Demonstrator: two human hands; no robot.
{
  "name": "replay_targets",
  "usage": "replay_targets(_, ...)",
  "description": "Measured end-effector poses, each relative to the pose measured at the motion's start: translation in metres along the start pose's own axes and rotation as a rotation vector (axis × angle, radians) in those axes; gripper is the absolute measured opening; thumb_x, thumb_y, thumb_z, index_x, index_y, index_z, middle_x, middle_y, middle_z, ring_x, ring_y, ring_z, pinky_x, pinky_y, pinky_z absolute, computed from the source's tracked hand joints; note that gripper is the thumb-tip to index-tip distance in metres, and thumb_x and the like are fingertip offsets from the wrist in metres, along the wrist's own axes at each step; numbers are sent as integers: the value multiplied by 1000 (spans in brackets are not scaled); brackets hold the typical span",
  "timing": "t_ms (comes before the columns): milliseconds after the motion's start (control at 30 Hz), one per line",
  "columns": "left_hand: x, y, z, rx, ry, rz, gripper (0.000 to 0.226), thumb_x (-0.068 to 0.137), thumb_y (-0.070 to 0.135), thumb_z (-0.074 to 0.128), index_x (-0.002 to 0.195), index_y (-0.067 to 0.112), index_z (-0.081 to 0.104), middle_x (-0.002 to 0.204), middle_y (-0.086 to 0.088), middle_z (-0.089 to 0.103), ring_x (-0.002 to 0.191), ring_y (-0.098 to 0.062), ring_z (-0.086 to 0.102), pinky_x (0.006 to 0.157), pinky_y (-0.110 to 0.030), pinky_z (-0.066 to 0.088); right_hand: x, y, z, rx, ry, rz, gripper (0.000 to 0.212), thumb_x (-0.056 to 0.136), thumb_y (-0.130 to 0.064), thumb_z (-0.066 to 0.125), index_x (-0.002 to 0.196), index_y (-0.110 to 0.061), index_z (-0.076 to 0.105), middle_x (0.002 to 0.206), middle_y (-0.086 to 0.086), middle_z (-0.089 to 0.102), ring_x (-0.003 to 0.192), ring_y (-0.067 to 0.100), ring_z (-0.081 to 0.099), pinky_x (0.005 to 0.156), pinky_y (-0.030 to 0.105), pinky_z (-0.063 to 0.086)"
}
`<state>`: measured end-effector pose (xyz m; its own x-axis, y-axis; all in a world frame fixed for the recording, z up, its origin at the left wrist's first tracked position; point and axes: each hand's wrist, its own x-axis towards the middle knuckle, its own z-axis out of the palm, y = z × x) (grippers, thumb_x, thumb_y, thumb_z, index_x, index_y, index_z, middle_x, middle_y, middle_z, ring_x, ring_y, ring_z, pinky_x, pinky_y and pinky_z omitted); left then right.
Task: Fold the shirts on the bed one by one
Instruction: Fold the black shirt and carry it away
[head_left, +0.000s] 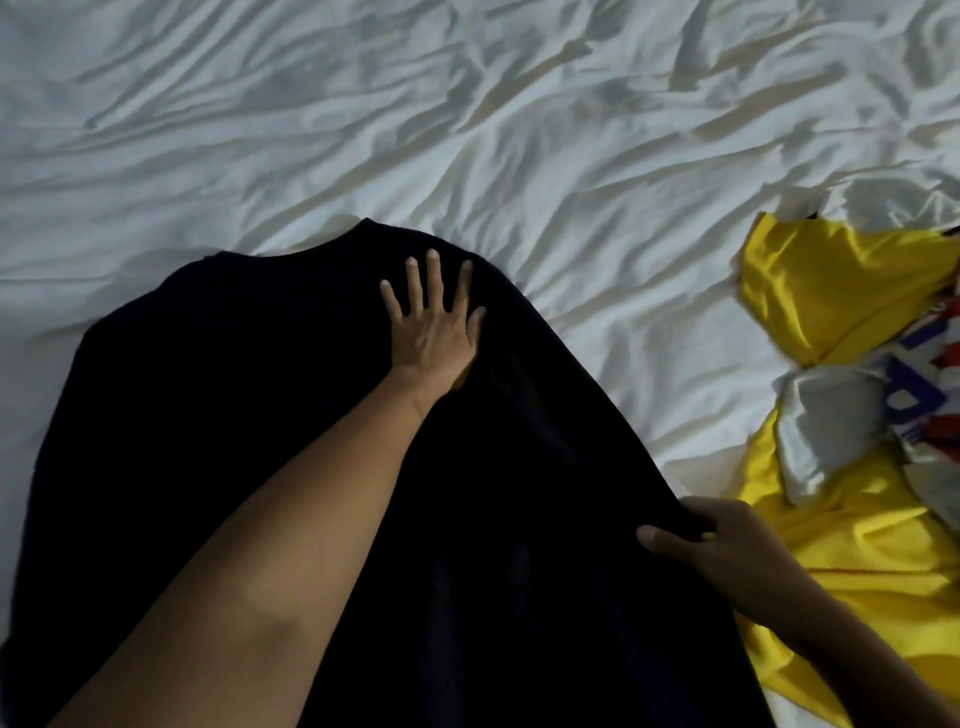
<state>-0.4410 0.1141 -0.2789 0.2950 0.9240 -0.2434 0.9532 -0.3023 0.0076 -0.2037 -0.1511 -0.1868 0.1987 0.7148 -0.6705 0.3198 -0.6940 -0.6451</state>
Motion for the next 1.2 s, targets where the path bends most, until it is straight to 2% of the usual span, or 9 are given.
replay_targets(100,-45,30,-19,-84,43,6,60,111,45,20,164,17,22,172,-21,6,158,-45,2,123,-70,6,-6,26,-2,-38,219,-13,27,93,-24,75,73,-10,65,59,1,60,62,18,54,60,40,43)
replay_targets(233,-126,85,-26,-274,75,248,61,105,46,20,154,22,48,167,-14,33,155,-39,24,122,-66,18,-18,29,0,5,383,-62,24,98,-33,69,84,-13,70,69,1,68,65,15,61,56,26,44)
replay_targets(333,-147,107,-11,-155,-78,467,72,97,50,13,163,29,30,173,-14,16,160,-36,9,122,-72,3,-36,23,-7,149,323,-78,28,91,-41,76,82,-14,72,65,1,71,58,9,63,49,19,44)
replay_targets(467,-141,127,-7,-46,-135,550,76,95,48,22,166,35,-1,173,-15,-11,159,-40,-12,117,-78,-5,-59,43,-22,44,-13,24,38,73,-36,93,78,-6,72,66,-2,71,61,14,66,56,28,48)
replay_targets(633,-139,157,-24,-65,-174,726,55,102,53,41,150,27,44,170,-7,17,160,-35,-7,118,-76,-10,-77,74,-29,90,171,18,20,88,-28,82,78,-15,70,63,-6,68,65,14,63,61,34,50)
replay_targets(733,-133,174,-35,-137,-254,688,36,100,35,58,131,18,58,157,-3,34,159,-29,2,120,-73,-9,-94,70,-39,229,298,-42,32,86,-37,82,80,-9,68,64,-1,64,61,12,59,59,35,47)
replay_targets(967,-102,196,-51,-333,-228,514,11,98,25,56,107,23,62,120,1,61,123,-27,50,116,-59,22,-128,92,-77,-89,-16,132,48,62,-48,97,64,-14,64,51,-9,57,49,5,52,49,25,36)
replay_targets(1067,-98,212,-50,-319,-164,441,12,98,24,53,103,17,62,117,-4,62,119,-32,51,110,-54,29,-141,102,-99,66,74,104,36,67,-35,97,66,-13,68,55,-8,61,52,6,55,51,24,39)
replay_targets(1200,-109,229,-40,-206,-102,401,16,102,27,55,114,17,59,124,-9,53,128,-36,45,118,-70,18,-152,126,-120,460,362,117,27,68,-20,94,85,-8,77,73,8,75,67,19,70,60,31,51)
